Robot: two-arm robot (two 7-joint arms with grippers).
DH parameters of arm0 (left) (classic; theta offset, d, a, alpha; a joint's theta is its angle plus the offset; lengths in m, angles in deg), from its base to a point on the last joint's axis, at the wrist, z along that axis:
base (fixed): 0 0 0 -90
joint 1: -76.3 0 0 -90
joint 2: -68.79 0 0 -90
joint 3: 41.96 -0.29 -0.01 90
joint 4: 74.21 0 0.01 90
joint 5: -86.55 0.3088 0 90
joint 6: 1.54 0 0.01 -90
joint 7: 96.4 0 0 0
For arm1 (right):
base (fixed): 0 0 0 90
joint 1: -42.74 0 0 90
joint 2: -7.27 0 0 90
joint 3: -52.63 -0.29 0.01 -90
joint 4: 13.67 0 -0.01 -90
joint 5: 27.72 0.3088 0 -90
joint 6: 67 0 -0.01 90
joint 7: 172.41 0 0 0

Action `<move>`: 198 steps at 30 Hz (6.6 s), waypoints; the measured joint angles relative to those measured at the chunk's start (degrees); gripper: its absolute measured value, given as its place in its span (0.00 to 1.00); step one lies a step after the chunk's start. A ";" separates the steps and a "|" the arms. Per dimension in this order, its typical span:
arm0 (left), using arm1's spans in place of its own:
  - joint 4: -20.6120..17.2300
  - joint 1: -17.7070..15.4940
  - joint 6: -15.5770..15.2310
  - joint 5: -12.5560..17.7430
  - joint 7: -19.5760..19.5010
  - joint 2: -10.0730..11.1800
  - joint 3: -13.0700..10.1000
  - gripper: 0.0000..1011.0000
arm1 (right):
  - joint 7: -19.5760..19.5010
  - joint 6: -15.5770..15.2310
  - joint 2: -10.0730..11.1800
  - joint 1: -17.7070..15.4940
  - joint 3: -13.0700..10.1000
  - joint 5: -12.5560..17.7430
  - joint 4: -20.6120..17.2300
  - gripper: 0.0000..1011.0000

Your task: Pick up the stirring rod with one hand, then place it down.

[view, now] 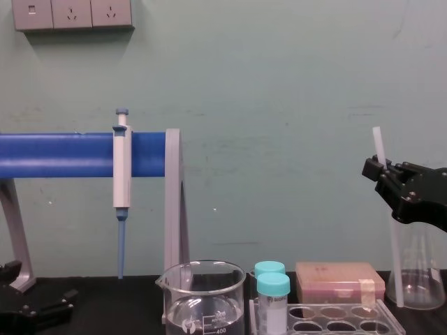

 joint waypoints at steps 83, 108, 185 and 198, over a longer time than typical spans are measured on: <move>0.00 0.00 0.00 0.00 0.00 0.00 0.00 0.99 | 4.00 -1.06 -0.67 0.02 0.11 2.02 -0.53 0.07; 0.00 0.00 0.00 0.00 0.00 0.00 0.00 0.99 | 8.27 -3.36 -1.30 1.86 2.05 5.81 3.40 0.07; 0.00 0.00 0.00 0.00 0.00 0.00 0.00 0.99 | 10.89 -6.04 -2.66 5.93 4.04 6.09 13.06 0.64; 0.00 0.00 0.00 0.00 0.00 0.00 0.00 0.99 | 10.89 -6.04 -2.66 5.93 4.04 6.09 13.06 0.99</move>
